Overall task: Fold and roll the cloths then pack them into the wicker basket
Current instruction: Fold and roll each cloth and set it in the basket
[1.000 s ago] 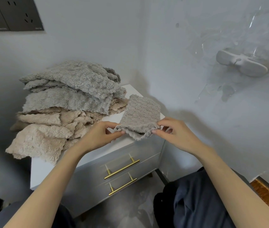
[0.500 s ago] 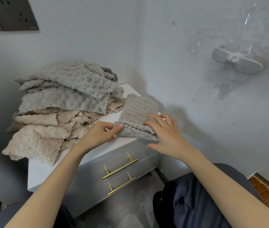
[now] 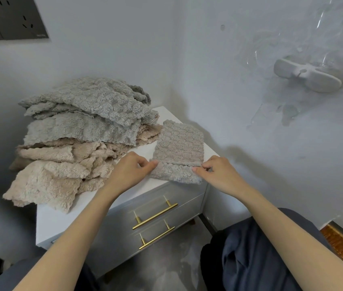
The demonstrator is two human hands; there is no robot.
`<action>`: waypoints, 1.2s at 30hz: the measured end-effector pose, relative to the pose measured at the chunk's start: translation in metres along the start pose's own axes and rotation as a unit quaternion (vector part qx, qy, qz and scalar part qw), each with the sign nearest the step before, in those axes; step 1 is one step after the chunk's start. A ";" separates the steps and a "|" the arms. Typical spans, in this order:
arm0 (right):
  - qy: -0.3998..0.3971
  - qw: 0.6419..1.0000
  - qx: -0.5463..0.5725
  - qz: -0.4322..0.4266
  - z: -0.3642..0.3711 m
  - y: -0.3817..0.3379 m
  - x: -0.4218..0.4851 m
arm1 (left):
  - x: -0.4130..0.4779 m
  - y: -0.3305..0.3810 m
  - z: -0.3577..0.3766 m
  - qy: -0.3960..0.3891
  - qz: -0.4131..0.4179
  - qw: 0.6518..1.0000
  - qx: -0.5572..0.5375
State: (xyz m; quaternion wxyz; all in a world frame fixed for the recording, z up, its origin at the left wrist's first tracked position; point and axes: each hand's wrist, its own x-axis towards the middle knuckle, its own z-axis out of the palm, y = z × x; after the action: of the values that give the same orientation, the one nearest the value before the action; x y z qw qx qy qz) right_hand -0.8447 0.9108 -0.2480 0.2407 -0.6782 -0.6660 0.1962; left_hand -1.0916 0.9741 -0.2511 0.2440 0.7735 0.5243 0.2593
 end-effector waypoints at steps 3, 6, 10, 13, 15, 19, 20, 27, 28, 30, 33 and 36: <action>0.023 0.999 -0.040 0.018 0.003 -0.003 0.003 | 0.001 0.000 0.006 0.009 -0.011 0.998 0.057; 0.048 0.993 -0.100 0.028 0.008 -0.004 0.001 | -0.001 0.004 0.009 0.033 -0.027 0.993 0.110; 0.161 0.963 -0.181 -0.120 0.011 -0.012 -0.003 | -0.002 0.008 0.009 0.070 0.073 0.991 0.083; 0.140 0.935 -0.168 -0.279 0.016 -0.021 -0.006 | -0.002 0.013 0.009 0.054 0.197 0.976 0.078; 0.107 0.924 -0.179 -0.321 0.022 -0.022 -0.008 | -0.004 0.014 0.011 0.035 0.213 0.973 0.082; 0.087 0.925 -0.198 -0.314 0.027 -0.019 -0.013 | -0.007 0.009 0.010 0.026 0.201 0.975 0.086; 0.085 0.925 -0.203 -0.309 0.027 -0.017 -0.015 | -0.008 0.008 0.008 0.024 0.204 0.974 0.091; 0.073 0.925 -0.264 -0.264 0.026 -0.013 -0.014 | -0.014 0.000 0.002 -0.016 0.196 0.975 0.102; 0.082 0.924 -0.264 -0.264 0.025 -0.012 -0.014 | -0.014 0.000 0.002 -0.016 0.191 0.976 0.100; 0.108 0.936 -0.228 -0.244 0.023 -0.010 -0.014 | -0.013 -0.001 0.002 -0.007 0.174 0.981 0.091; 0.107 0.981 -0.092 -0.130 0.015 -0.007 -0.011 | -0.010 -0.001 0.004 0.003 0.117 0.992 0.050; 0.100 0.994 0.006 -0.040 0.004 -0.002 -0.003 | -0.003 -0.002 0.008 -0.001 0.053 0.999 -0.014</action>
State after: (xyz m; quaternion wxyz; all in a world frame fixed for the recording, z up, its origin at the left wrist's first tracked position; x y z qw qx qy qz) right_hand -0.8486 0.9084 -0.2501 0.3178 -0.6657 -0.6641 0.1218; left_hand -1.0886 0.9711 -0.2585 0.2415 0.7966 0.4789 0.2789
